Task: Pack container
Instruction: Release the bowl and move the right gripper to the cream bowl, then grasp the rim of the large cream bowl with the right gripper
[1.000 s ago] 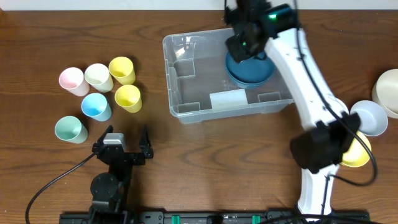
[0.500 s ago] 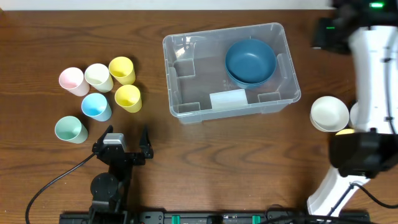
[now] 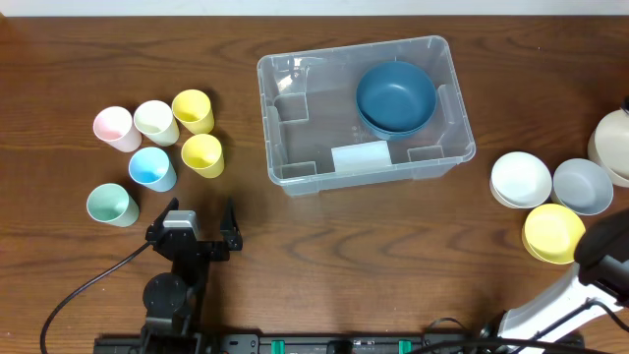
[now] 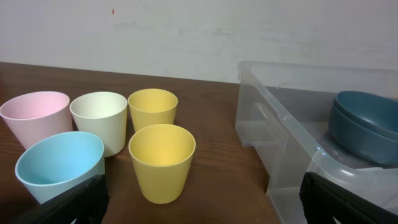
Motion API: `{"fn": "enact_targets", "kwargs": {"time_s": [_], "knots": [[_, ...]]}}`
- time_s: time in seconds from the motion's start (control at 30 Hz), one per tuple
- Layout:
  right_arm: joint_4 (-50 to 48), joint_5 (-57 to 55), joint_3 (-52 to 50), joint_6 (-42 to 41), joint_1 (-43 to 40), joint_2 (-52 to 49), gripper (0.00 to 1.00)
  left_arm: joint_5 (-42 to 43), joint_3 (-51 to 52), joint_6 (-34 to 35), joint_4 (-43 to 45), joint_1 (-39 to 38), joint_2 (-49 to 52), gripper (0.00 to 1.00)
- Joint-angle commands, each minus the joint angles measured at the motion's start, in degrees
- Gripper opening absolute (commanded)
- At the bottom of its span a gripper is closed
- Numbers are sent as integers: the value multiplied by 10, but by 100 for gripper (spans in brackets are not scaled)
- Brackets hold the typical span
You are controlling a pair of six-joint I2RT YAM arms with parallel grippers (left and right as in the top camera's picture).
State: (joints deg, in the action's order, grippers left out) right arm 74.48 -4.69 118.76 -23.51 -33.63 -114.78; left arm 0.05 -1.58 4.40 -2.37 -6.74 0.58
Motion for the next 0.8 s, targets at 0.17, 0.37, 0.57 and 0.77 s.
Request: {"fn": "enact_targets", "kwargs": {"time_s": [0.17,0.37,0.57,0.77], "knots": [[-132,85,-149,123,-41,12,48,-5,14,-7,-19,3,-3,98],[-214,105,-223,211,-26,12,47,-5,14,-7,-19,3,-3,98],[-257,79,-263,248,-18,12,44,-5,14,-7,-18,3,-3,98],[-280,75,-273,266,-17,12,40,-5,14,-7,-19,3,-3,98]]}}
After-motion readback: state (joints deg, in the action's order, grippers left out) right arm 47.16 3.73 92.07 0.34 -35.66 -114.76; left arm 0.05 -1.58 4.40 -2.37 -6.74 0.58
